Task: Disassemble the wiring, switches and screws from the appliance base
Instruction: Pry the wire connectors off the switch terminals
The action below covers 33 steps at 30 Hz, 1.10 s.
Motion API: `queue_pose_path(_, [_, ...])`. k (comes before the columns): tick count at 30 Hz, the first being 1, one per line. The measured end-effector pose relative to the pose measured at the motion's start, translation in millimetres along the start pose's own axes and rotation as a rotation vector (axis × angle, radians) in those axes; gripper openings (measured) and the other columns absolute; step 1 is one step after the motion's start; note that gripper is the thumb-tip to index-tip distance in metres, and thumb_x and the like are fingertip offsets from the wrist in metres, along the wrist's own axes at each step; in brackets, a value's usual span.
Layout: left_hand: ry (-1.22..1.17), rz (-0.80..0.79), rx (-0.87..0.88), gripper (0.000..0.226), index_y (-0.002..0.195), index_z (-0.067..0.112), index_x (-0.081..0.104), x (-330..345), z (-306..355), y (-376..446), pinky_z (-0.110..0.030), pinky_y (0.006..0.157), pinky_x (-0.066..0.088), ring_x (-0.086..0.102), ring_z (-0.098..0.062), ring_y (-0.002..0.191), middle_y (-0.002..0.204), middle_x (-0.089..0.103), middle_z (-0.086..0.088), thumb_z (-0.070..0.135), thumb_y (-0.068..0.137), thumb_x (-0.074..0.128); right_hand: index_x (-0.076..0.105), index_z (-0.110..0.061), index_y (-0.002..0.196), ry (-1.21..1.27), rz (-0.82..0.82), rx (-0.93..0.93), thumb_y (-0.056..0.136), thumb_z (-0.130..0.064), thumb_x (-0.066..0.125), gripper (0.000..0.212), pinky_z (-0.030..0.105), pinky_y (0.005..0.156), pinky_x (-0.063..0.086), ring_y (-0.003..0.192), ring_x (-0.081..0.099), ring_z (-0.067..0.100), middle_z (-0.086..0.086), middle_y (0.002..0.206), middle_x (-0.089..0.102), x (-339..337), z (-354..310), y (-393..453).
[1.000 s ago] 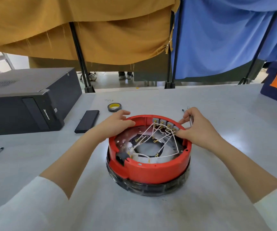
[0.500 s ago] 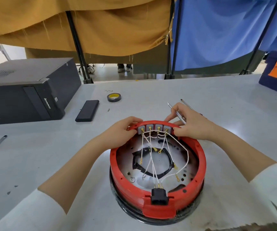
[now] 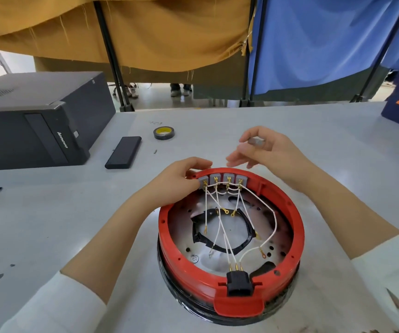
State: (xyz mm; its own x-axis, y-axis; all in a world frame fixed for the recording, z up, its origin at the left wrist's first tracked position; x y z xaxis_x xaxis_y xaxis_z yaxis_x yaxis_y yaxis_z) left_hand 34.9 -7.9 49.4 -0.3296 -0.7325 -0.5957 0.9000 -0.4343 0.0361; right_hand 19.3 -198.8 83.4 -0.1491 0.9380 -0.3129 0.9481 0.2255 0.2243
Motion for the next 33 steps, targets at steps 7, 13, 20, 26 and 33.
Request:
queue_pose_path(7, [-0.215, 0.091, 0.1, 0.039, 0.109, 0.037, 0.064, -1, -10, -2, -0.027, 0.098, 0.047, 0.06, 0.001, 0.11, 0.111, 0.068, 0.016, 0.006, 0.086, 0.062, 0.07, -0.01, 0.102, 0.393, -0.188, 0.024, 0.095, -0.038, 0.046, 0.037, 0.02, 0.056, 0.042, 0.055, 0.044, 0.013, 0.002, 0.066, 0.056, 31, 17, 10])
queue_pose_path(13, [-0.353, 0.104, 0.153, 0.027, 0.094, 0.033, 0.071, 1, -8, -6, -0.031, 0.093, 0.049, 0.07, -0.01, 0.094, 0.094, 0.075, 0.006, 0.04, 0.069, 0.077, 0.072, -0.014, 0.091, 0.438, -0.198, 0.022, 0.093, -0.02, 0.047, 0.026, 0.021, 0.056, 0.045, 0.057, 0.053, 0.016, 0.004, 0.066, 0.062, 28, 20, 9])
queue_pose_path(20, [-0.429, 0.163, 0.183, 0.021, 0.083, 0.02, 0.075, -2, -6, -10, -0.021, 0.076, 0.054, 0.071, -0.016, 0.079, 0.081, 0.076, -0.002, 0.038, 0.072, 0.075, 0.071, -0.019, 0.085, 0.4, -0.202, 0.018, 0.088, -0.016, 0.05, 0.021, 0.024, 0.057, 0.039, 0.06, 0.056, 0.017, 0.004, 0.07, 0.065, 28, 19, 5])
queue_pose_path(26, [-0.386, 0.214, 0.171, 0.013, 0.081, 0.024, 0.075, -4, -9, -11, -0.026, 0.078, 0.056, 0.071, -0.019, 0.079, 0.081, 0.075, 0.001, 0.036, 0.077, 0.073, 0.068, -0.016, 0.088, 0.325, -0.197, 0.023, 0.087, -0.017, 0.055, 0.013, 0.024, 0.056, 0.038, 0.059, 0.055, 0.017, 0.005, 0.071, 0.065, 31, 17, 7])
queue_pose_path(33, [-0.298, 0.269, 0.149, 0.005, 0.086, 0.027, 0.075, -6, -8, -10, -0.04, 0.1, 0.046, 0.066, -0.006, 0.103, 0.102, 0.072, 0.014, 0.025, 0.084, 0.07, 0.06, -0.008, 0.093, 0.189, -0.235, 0.055, 0.087, -0.025, 0.059, 0.018, 0.019, 0.048, 0.038, 0.055, 0.054, 0.015, 0.005, 0.074, 0.066, 36, 5, 17])
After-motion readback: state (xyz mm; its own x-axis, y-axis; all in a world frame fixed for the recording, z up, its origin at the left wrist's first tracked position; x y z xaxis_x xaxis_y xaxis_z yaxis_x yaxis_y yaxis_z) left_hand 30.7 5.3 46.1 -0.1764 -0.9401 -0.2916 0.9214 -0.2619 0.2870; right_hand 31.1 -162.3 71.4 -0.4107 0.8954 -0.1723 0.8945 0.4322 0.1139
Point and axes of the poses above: each hand's wrist, its own y-axis towards the middle knuckle, its own x-axis out of the palm, z = x × y, the point moved 5 cm from there along y, towards the middle knuckle
